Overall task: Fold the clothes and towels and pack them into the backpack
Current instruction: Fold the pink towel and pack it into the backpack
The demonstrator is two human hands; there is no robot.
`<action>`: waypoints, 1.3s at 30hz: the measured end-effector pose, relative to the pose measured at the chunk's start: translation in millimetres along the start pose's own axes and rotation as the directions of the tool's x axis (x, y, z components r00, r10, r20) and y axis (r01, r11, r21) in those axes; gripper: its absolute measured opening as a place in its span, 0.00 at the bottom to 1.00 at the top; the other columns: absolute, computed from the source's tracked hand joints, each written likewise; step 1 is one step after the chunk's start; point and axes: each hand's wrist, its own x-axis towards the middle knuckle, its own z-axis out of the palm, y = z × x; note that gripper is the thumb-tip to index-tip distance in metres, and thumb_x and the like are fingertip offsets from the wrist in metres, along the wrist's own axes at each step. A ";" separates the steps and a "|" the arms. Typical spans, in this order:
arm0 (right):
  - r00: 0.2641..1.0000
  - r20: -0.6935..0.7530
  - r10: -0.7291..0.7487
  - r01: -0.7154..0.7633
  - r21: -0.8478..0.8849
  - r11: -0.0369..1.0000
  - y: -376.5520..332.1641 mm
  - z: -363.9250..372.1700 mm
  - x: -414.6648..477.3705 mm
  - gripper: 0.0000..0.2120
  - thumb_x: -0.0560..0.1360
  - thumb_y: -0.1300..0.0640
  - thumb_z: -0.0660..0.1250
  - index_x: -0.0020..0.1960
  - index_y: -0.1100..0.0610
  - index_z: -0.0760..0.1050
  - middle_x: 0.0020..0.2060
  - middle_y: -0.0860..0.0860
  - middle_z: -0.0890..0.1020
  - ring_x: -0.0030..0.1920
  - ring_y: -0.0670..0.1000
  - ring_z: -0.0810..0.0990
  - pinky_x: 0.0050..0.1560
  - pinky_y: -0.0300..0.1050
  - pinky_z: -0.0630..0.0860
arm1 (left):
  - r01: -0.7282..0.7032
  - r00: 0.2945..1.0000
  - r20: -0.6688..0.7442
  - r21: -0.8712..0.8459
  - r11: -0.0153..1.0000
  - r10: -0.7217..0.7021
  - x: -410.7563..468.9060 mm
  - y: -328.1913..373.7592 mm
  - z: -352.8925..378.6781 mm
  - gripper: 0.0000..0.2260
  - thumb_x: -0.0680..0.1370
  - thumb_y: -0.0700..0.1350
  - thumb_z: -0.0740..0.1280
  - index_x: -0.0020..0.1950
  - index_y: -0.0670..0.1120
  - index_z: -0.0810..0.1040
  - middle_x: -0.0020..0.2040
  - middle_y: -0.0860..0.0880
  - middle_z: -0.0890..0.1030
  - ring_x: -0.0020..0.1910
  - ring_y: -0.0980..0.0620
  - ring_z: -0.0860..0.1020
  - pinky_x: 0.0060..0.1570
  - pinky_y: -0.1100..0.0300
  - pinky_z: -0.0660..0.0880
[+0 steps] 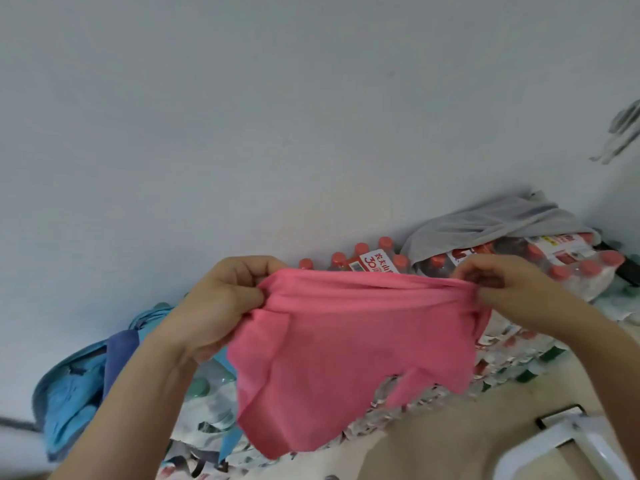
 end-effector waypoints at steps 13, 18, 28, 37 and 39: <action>0.920 -0.365 -0.144 -0.041 -0.455 0.890 -0.1 45.9 103.1 0.15 0.71 0.60 0.57 0.48 0.63 0.80 0.44 0.62 0.82 0.47 0.62 0.80 0.51 0.51 0.73 | 0.191 0.966 -0.232 0.364 0.912 -0.110 60.0 -94.8 -121.3 0.18 0.58 0.34 0.56 0.42 0.46 0.77 0.35 0.43 0.80 0.31 0.48 0.72 0.29 0.60 0.65; 0.894 -0.442 -0.072 -0.078 -0.312 0.947 17.3 66.8 118.1 0.07 0.75 0.65 0.64 0.47 0.65 0.80 0.40 0.60 0.83 0.42 0.55 0.79 0.40 0.38 0.62 | 0.227 0.871 -0.488 0.288 0.930 -0.061 68.4 -129.9 -141.6 0.13 0.72 0.30 0.65 0.41 0.48 0.79 0.36 0.48 0.82 0.30 0.53 0.74 0.30 0.63 0.69; 0.949 -0.312 -0.045 -0.120 -0.489 0.864 16.2 66.4 141.3 0.13 0.66 0.72 0.68 0.48 0.60 0.82 0.41 0.59 0.80 0.42 0.60 0.79 0.46 0.49 0.72 | 0.330 0.770 -0.615 0.612 0.719 0.170 95.2 -149.0 -150.7 0.09 0.78 0.50 0.65 0.46 0.47 0.81 0.39 0.48 0.82 0.40 0.46 0.78 0.38 0.59 0.66; 0.869 -0.490 -0.072 -0.124 -0.356 0.926 11.5 101.3 137.9 0.14 0.69 0.71 0.65 0.52 0.60 0.81 0.44 0.56 0.85 0.45 0.58 0.82 0.49 0.49 0.75 | 0.020 0.900 -0.139 0.960 0.279 0.413 93.7 -164.4 -124.3 0.14 0.65 0.35 0.64 0.48 0.44 0.82 0.45 0.45 0.81 0.43 0.41 0.78 0.37 0.53 0.78; 0.870 -0.489 -0.068 -0.108 -0.322 0.941 9.0 110.7 133.9 0.15 0.70 0.67 0.63 0.54 0.58 0.80 0.47 0.54 0.84 0.49 0.56 0.81 0.53 0.45 0.72 | -0.205 0.927 0.089 0.934 0.293 0.365 90.6 -165.7 -89.5 0.14 0.67 0.42 0.61 0.48 0.48 0.82 0.45 0.49 0.81 0.42 0.45 0.79 0.36 0.56 0.79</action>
